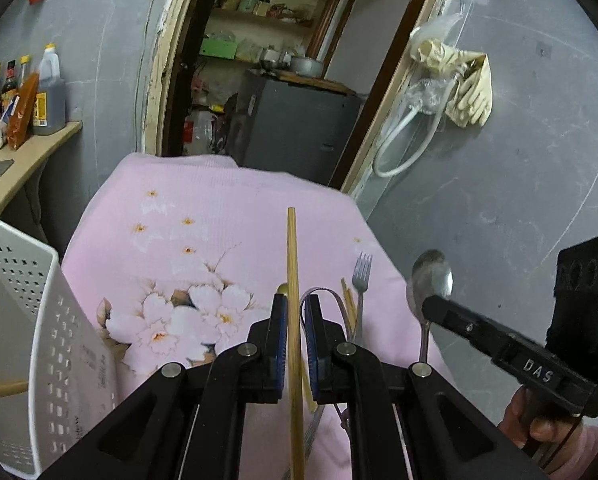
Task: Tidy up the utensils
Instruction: 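Lift and carry the chopstick and knife in both tools over the caddy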
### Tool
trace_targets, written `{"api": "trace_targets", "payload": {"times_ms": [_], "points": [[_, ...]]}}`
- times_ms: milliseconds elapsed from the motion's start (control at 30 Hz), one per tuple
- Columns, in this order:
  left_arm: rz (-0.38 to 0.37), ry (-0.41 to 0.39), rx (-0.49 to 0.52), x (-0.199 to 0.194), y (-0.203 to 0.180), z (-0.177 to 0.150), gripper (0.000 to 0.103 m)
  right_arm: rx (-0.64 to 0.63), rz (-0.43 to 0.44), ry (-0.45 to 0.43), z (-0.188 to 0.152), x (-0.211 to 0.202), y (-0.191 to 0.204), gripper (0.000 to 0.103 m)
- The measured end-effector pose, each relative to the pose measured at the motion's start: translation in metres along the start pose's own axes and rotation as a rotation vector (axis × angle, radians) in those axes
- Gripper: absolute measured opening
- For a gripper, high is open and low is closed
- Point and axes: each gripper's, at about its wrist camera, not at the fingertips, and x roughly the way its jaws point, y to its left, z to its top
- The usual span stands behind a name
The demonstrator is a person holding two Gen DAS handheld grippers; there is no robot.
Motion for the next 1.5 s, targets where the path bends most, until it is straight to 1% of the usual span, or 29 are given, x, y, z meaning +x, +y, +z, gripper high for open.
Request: {"api": "trace_targets", "payload": {"times_ms": [133, 267, 433, 567, 667, 800, 967, 1067, 1167, 1367, 1500], "points": [[0.014, 0.068, -0.002, 0.002, 0.007, -0.006, 0.009, 0.014, -0.023, 0.024, -0.007, 0.003, 0.001, 0.002], [0.018, 0.138, -0.019, 0.01, 0.016, -0.018, 0.009, 0.066, -0.034, 0.048, -0.019, 0.012, -0.006, 0.002], [0.03, 0.23, -0.067, 0.037, 0.029, -0.032, 0.008, 0.121, -0.071, 0.108, -0.033, 0.032, -0.024, 0.002], [0.041, 0.249, -0.086, 0.055, 0.032, -0.038, 0.009, 0.162, -0.115, 0.152, -0.041, 0.051, -0.043, 0.002], [0.052, 0.268, -0.1, 0.067, 0.032, -0.041, 0.009, 0.181, -0.129, 0.183, -0.044, 0.061, -0.054, 0.002], [0.077, 0.321, -0.111, 0.087, 0.034, -0.049, 0.009, 0.188, -0.137, 0.216, -0.046, 0.07, -0.061, 0.003], [0.071, 0.333, -0.134, 0.086, 0.035, -0.05, 0.008, 0.176, -0.114, 0.221, -0.045, 0.074, -0.059, 0.003], [0.056, 0.306, -0.158, 0.073, 0.037, -0.049, 0.006, 0.156, -0.093, 0.201, -0.041, 0.068, -0.052, 0.003], [0.034, 0.289, -0.149, 0.061, 0.036, -0.047, 0.006, 0.124, -0.08, 0.197, -0.038, 0.063, -0.044, 0.003], [0.021, 0.284, -0.154, 0.057, 0.036, -0.047, 0.006, 0.077, -0.065, 0.184, -0.035, 0.045, -0.038, 0.002], [0.004, 0.226, -0.124, 0.04, 0.028, -0.037, 0.006, 0.064, -0.043, 0.134, -0.029, 0.028, -0.03, 0.002]]}}
